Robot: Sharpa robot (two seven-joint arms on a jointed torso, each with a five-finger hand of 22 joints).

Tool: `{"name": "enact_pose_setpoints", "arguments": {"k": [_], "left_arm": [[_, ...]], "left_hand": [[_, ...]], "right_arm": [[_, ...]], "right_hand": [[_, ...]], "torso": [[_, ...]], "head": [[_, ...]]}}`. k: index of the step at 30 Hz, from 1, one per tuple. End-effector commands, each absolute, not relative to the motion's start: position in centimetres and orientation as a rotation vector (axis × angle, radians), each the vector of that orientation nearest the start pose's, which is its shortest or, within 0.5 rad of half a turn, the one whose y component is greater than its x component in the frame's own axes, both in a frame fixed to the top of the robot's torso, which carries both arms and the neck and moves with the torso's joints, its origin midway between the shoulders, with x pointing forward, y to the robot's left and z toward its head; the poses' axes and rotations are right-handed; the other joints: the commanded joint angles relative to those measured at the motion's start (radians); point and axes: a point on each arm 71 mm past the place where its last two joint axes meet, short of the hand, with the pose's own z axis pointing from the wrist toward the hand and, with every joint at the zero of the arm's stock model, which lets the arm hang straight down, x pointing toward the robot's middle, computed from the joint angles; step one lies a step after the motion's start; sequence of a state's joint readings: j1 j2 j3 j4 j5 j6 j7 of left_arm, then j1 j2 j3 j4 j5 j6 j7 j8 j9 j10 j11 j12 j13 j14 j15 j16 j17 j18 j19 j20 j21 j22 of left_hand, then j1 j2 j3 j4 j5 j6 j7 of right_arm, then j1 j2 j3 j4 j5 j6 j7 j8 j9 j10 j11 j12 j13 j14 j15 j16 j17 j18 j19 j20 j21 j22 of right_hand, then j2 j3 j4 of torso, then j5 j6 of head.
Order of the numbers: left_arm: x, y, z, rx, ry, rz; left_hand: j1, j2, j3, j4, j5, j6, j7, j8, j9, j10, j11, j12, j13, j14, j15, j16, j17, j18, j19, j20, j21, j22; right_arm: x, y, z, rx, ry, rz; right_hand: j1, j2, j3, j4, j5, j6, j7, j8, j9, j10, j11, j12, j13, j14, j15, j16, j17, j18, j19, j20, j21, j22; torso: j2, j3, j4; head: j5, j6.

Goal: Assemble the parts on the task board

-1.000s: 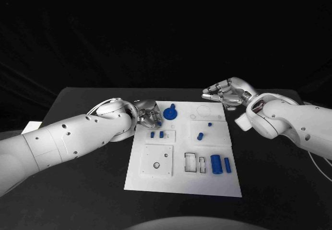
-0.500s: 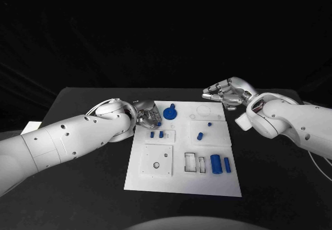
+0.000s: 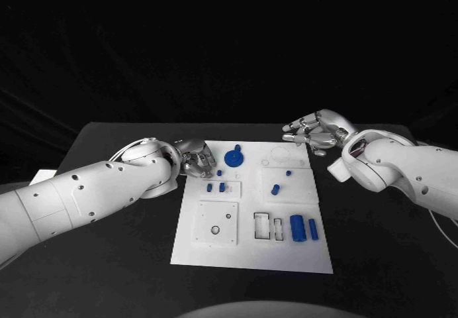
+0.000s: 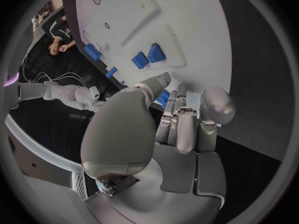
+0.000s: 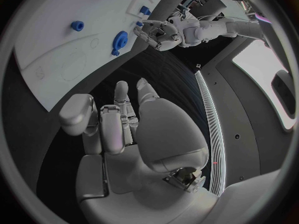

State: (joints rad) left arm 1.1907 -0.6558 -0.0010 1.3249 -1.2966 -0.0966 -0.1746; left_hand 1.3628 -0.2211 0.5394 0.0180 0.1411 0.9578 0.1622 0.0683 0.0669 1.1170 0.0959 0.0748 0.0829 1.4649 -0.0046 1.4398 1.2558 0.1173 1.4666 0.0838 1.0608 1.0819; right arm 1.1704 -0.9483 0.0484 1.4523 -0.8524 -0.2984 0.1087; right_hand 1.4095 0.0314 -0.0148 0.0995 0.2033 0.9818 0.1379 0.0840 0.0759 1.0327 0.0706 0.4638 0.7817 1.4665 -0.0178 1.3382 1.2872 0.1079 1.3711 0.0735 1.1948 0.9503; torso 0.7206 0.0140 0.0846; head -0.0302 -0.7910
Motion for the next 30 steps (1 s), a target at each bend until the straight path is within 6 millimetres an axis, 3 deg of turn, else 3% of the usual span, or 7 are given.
{"name": "enact_pose_setpoints", "arguments": {"k": [1, 4, 7, 11, 13, 21, 30], "left_arm": [[52.0, 17.2, -19.6, -0.202, 1.844, -0.893], [51.9, 18.6, -18.7, -0.475, 1.710, -1.149], [51.4, 19.6, -18.4, -0.774, 1.582, -1.359], [50.4, 20.6, -18.9, -1.110, 1.472, -1.529], [49.9, 21.0, -19.1, -1.211, 1.432, -1.577], [48.7, 21.6, -19.1, -1.338, 1.373, -1.652], [48.1, 21.6, -19.0, -1.353, 1.367, -1.673]], "left_hand": [[-0.005, 0.012, 0.006, 0.004, 0.001, 0.039, 0.001, 0.019, 0.006, 0.012, 0.002, 0.008, 0.001, 0.044, 0.009, -0.006, 0.001, -0.008, 0.006, 0.010, -0.019, -0.013], [-0.019, 0.032, 0.006, 0.019, -0.001, 0.078, 0.007, 0.038, 0.010, 0.023, 0.004, 0.028, 0.003, -0.003, 0.014, -0.073, -0.131, 0.015, -0.045, 0.016, -0.150, -0.127], [-0.052, 0.047, -0.020, 0.048, -0.005, 0.081, 0.002, 0.041, 0.006, 0.049, -0.002, 0.063, 0.013, -0.066, 0.013, -0.149, -0.267, 0.041, -0.108, 0.020, -0.292, -0.245], [-0.056, 0.056, -0.076, 0.047, -0.007, 0.111, -0.021, 0.063, 0.011, 0.118, -0.030, 0.150, 0.055, -0.098, -0.009, -0.178, -0.316, 0.055, -0.146, 0.006, -0.363, -0.300], [-0.053, 0.068, -0.108, 0.044, -0.005, 0.112, -0.025, 0.069, 0.009, 0.101, -0.033, 0.194, 0.082, -0.107, -0.014, -0.185, -0.331, 0.057, -0.155, 0.000, -0.390, -0.321], [-0.048, 0.087, -0.148, 0.041, -0.002, 0.102, -0.023, 0.077, 0.004, 0.046, -0.034, 0.271, 0.127, -0.127, -0.011, -0.202, -0.374, 0.064, -0.170, 0.001, -0.452, -0.372], [-0.045, 0.093, -0.159, 0.040, -0.001, 0.097, -0.021, 0.080, 0.003, 0.023, -0.032, 0.298, 0.141, -0.136, -0.009, -0.210, -0.394, 0.064, -0.171, 0.002, -0.463, -0.380]], "right_arm": [[49.9, -27.4, -17.4, 0.238, 1.720, 0.827], [49.6, -27.2, -17.4, 0.082, 1.732, 0.716], [49.2, -26.9, -17.2, -0.073, 1.719, 0.593], [48.7, -26.5, -17.0, -0.191, 1.694, 0.487], [48.4, -26.4, -16.9, -0.240, 1.685, 0.437], [47.3, -25.6, -16.7, -0.379, 1.692, 0.320], [46.8, -25.0, -16.9, -0.429, 1.714, 0.314]], "right_hand": [[0.049, -0.016, 0.059, -0.029, -0.011, 0.059, 0.015, 0.013, 0.006, 0.011, 0.002, -0.159, -0.168, 0.048, -0.003, -0.001, -0.002, 0.005, 0.015, 0.000, 0.010, 0.014], [0.073, -0.043, 0.126, -0.060, -0.009, 0.087, 0.003, 0.010, 0.006, 0.076, -0.009, -0.260, -0.304, 0.052, -0.004, 0.006, 0.003, 0.002, 0.026, 0.001, 0.021, 0.031], [0.067, -0.064, 0.161, -0.073, -0.008, 0.102, -0.005, 0.006, 0.006, 0.094, -0.011, -0.292, -0.355, 0.055, -0.005, 0.013, 0.010, -0.001, 0.031, 0.003, 0.030, 0.044], [0.041, -0.091, 0.214, -0.073, -0.018, 0.122, -0.007, -0.002, 0.005, 0.129, -0.015, -0.325, -0.423, 0.057, -0.006, 0.018, 0.010, -0.003, 0.037, 0.003, 0.040, 0.056], [0.030, -0.100, 0.223, -0.070, -0.024, 0.124, -0.007, -0.005, 0.005, 0.131, -0.010, -0.333, -0.438, 0.057, -0.005, 0.020, 0.011, -0.004, 0.038, 0.004, 0.041, 0.057], [-0.013, -0.147, 0.236, -0.053, -0.068, 0.120, -0.003, -0.017, 0.001, 0.116, 0.000, -0.368, -0.490, 0.054, 0.004, 0.014, 0.000, -0.003, 0.034, 0.013, 0.035, 0.049], [-0.012, -0.153, 0.256, -0.052, -0.063, 0.124, -0.003, -0.018, 0.001, 0.114, 0.003, -0.379, -0.516, 0.053, 0.007, 0.010, -0.007, -0.002, 0.030, 0.017, 0.029, 0.041]], "torso": [[-0.001, 0.0017, 0.0003], [0.000, 0.0026, 0.0002], [0.001, -0.0011, 0.0030], [-0.001, -0.0036, 0.0013], [-0.001, -0.0034, 0.0018], [0.000, -0.0040, 0.0002], [0.000, -0.0044, -0.0002]], "head": [[-0.006, 0.008], [-0.014, 0.015], [-0.029, 0.022], [-0.038, 0.022], [-0.042, 0.022], [-0.052, 0.025], [-0.062, 0.027]]}}
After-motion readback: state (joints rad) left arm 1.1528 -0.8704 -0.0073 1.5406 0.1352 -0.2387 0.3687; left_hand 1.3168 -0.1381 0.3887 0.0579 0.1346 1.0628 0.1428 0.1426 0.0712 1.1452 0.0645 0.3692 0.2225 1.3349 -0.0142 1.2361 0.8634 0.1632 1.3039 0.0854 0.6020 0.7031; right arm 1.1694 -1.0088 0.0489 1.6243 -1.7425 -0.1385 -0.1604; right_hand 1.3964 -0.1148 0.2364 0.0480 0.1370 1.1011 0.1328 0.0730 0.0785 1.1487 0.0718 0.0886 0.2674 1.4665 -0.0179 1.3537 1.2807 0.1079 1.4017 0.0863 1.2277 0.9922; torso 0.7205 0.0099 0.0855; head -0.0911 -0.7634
